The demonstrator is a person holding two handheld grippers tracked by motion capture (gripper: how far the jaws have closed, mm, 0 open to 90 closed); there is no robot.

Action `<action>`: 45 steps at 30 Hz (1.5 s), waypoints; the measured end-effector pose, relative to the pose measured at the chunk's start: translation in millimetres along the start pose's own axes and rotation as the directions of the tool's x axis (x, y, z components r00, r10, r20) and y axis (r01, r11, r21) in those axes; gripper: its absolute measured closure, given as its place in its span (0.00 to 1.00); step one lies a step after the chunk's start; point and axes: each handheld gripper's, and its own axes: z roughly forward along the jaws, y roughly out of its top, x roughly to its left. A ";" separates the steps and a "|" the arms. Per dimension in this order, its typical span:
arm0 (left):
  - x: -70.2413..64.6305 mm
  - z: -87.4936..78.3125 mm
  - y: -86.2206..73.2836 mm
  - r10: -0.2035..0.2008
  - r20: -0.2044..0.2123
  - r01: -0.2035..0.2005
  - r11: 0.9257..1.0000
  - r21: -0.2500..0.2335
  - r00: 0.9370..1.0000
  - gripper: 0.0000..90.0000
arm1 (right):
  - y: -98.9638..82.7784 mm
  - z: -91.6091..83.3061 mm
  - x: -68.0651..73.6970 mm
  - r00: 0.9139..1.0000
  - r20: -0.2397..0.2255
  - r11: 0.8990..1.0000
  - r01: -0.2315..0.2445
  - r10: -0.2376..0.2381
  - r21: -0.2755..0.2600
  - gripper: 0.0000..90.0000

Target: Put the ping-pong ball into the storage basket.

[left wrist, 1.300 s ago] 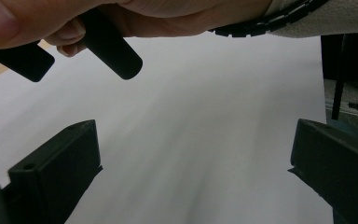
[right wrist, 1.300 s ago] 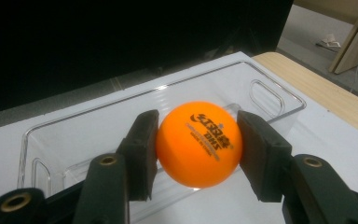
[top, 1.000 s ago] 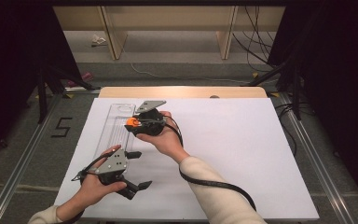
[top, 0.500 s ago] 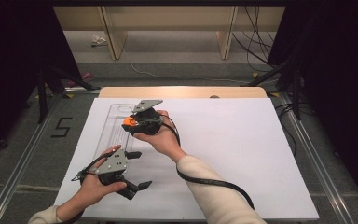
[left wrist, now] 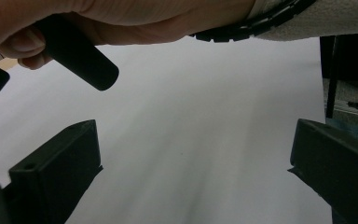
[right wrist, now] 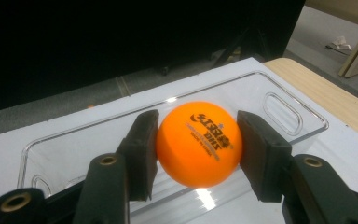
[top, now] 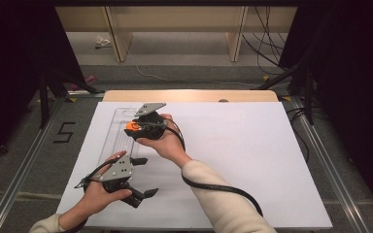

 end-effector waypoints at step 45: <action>-0.5 0.1 0.0 0.000 0.004 0.000 1.000 0.000 1.000 0.01 | 10.0 20.1 0.3 1.000 -0.021 0.999 0.022 -0.022 0.028 0.57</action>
